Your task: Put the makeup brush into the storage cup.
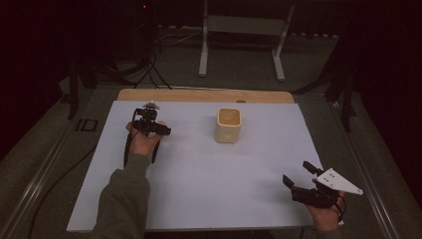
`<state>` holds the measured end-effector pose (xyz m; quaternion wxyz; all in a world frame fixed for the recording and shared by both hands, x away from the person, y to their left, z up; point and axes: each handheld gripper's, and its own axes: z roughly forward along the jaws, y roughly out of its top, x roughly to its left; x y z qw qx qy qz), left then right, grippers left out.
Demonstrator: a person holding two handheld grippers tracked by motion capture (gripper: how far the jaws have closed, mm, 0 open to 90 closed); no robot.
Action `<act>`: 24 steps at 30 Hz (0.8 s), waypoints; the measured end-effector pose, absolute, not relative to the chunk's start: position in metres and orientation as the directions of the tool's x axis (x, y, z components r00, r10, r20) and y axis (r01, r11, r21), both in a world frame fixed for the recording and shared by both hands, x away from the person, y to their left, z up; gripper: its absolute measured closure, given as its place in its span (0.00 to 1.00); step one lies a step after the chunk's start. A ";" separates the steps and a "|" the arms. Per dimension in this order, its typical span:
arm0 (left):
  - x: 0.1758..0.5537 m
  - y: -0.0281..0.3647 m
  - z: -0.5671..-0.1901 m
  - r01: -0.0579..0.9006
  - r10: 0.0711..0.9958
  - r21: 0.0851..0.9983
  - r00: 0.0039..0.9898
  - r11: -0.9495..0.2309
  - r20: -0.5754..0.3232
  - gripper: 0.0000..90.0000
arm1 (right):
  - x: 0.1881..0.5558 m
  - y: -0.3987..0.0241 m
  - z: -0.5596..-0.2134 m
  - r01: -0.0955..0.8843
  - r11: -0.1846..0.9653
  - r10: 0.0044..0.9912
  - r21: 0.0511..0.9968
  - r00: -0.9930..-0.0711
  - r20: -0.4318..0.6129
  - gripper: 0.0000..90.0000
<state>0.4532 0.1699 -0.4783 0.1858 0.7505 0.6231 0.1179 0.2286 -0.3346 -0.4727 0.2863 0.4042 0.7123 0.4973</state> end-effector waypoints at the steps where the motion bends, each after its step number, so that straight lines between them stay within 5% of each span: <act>1: 0.454 0.170 -0.480 0.894 0.979 0.419 0.197 -0.157 -0.053 0.15 | 0.229 -0.335 -0.473 0.291 0.180 0.861 0.940 -0.509 -0.007 0.12; 13: 0.459 0.168 -0.491 0.914 0.981 0.370 0.192 -0.167 -0.032 0.22 | 0.229 -0.335 -0.473 0.291 0.173 0.861 0.941 -0.509 -0.001 0.12; 24: 0.465 0.171 -0.497 0.925 0.977 0.335 0.205 -0.177 -0.050 0.47 | 0.229 -0.335 -0.473 0.292 0.175 0.860 0.940 -0.511 -0.001 0.12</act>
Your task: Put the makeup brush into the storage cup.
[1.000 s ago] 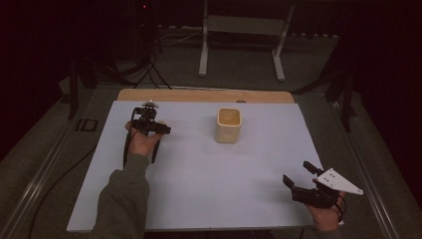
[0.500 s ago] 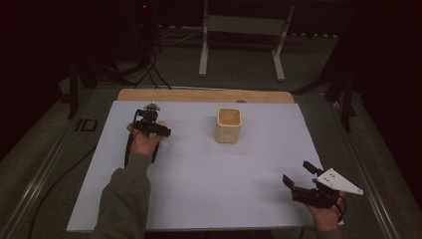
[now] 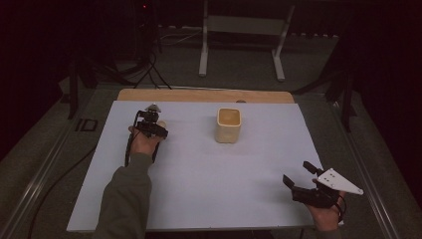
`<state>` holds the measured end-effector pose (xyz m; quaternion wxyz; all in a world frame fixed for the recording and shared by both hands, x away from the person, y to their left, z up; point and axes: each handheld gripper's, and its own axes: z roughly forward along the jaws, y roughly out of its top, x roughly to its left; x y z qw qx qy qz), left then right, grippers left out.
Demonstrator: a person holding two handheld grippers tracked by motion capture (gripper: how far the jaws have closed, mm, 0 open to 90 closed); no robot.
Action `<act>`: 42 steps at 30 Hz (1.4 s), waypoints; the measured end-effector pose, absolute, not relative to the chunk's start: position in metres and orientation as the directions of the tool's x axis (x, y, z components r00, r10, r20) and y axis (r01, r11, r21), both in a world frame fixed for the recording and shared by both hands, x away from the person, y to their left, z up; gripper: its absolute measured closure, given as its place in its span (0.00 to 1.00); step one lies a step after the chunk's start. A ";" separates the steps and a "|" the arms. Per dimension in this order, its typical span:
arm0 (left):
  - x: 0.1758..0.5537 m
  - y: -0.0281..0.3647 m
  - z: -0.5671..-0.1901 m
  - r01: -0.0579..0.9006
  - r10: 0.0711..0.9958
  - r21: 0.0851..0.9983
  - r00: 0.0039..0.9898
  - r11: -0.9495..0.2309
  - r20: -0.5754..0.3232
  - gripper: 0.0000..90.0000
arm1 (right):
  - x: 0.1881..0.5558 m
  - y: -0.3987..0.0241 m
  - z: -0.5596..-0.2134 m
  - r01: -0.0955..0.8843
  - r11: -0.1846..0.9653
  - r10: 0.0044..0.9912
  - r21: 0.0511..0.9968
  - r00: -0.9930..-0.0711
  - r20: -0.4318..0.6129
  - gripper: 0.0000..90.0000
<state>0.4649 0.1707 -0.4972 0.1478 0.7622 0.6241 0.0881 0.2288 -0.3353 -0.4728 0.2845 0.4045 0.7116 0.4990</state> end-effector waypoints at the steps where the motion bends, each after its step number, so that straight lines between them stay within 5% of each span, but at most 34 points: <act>1: 0.465 0.171 -0.498 0.927 0.977 0.329 0.209 -0.181 -0.050 0.49 | 0.229 -0.335 -0.473 0.292 0.175 0.860 0.940 -0.510 -0.001 0.12; 13: 0.467 0.169 -0.498 0.931 0.971 0.285 0.239 -0.227 -0.008 0.83 | 0.229 -0.335 -0.473 0.294 0.177 0.860 0.939 -0.510 -0.002 0.12; 42: 0.454 0.184 -0.462 0.869 0.961 0.432 0.276 -0.241 -0.020 0.83 | 0.229 -0.335 -0.473 0.292 0.176 0.861 0.940 -0.509 -0.003 0.12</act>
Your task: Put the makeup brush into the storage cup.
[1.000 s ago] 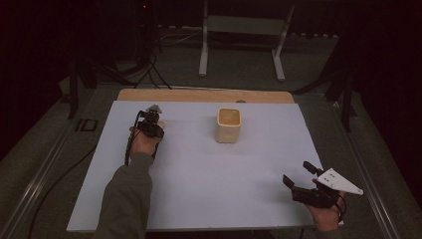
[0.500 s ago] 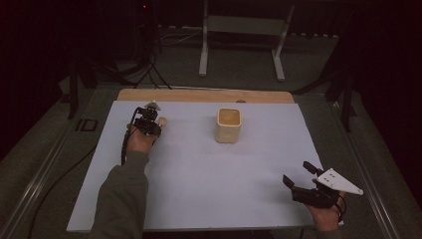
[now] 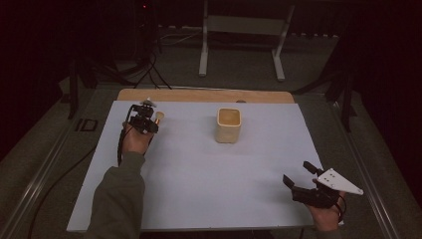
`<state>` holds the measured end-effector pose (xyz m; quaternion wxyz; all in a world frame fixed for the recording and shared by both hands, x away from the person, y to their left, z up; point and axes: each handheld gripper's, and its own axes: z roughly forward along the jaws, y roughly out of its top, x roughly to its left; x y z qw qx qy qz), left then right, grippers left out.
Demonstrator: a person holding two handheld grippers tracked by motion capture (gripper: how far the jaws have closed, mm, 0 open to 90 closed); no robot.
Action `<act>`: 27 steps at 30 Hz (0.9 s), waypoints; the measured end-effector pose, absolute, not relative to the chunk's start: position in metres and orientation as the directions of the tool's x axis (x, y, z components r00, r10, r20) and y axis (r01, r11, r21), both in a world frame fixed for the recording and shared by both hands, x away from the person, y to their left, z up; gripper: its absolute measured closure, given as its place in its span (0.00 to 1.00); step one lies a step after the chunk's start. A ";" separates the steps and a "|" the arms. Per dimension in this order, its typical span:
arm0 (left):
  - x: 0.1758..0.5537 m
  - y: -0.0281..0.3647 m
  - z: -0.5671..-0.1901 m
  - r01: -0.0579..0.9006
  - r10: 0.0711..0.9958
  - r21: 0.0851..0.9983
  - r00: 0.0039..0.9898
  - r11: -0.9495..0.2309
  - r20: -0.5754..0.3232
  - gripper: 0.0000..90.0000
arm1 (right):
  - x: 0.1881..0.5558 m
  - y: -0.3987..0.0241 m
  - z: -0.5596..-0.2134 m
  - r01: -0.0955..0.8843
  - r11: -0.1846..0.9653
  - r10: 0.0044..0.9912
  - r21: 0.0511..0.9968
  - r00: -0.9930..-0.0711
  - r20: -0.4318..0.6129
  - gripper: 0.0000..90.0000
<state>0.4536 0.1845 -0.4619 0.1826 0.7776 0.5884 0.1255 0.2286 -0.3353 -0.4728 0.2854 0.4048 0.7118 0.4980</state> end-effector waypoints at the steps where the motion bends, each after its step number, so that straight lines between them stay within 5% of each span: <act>1: 0.453 0.185 -0.461 0.866 0.962 0.440 0.272 -0.238 -0.013 0.83 | 0.229 -0.335 -0.473 0.293 0.176 0.861 0.940 -0.509 -0.002 0.12; 27: 0.437 0.190 -0.435 0.729 0.950 0.644 0.311 -0.232 -0.011 0.83 | 0.229 -0.336 -0.473 0.293 0.174 0.860 0.940 -0.510 0.000 0.12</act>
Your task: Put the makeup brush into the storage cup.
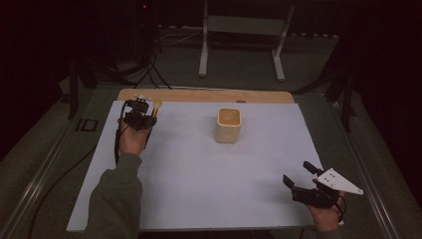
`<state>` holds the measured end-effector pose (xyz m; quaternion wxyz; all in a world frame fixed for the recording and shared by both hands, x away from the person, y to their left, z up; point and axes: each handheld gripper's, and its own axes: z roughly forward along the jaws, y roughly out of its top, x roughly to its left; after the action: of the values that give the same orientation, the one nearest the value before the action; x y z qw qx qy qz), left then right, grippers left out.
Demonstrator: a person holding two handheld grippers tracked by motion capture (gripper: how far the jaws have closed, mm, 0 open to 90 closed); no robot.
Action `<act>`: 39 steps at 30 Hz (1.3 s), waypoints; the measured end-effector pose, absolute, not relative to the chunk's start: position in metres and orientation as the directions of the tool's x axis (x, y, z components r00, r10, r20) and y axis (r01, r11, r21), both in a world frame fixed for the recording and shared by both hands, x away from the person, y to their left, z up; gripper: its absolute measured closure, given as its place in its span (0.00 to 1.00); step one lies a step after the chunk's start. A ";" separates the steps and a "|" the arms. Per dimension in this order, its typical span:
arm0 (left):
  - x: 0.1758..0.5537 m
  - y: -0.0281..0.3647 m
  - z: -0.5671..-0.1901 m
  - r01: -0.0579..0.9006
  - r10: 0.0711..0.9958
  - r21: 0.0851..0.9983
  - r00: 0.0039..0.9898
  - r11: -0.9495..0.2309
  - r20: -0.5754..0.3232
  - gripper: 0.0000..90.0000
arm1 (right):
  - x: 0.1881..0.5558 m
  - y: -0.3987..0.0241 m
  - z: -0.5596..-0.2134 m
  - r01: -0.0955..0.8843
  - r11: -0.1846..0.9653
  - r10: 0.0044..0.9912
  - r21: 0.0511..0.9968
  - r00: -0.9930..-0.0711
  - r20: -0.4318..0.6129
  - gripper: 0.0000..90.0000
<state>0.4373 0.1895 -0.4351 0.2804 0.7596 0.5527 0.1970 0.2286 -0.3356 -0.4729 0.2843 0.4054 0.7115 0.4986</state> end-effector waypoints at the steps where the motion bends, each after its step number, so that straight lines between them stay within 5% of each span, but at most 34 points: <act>1: 0.436 0.189 -0.434 0.722 0.950 0.650 0.313 -0.236 -0.003 0.83 | 0.229 -0.336 -0.473 0.293 0.175 0.861 0.940 -0.509 -0.001 0.12; 39: 0.419 0.185 -0.412 0.504 0.920 0.832 0.392 -0.233 0.020 0.83 | 0.228 -0.335 -0.473 0.294 0.179 0.860 0.939 -0.510 -0.004 0.12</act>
<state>0.4185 0.1854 -0.4119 0.3887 0.7382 0.4822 0.2675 0.2284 -0.3350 -0.4729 0.2849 0.4047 0.7128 0.4970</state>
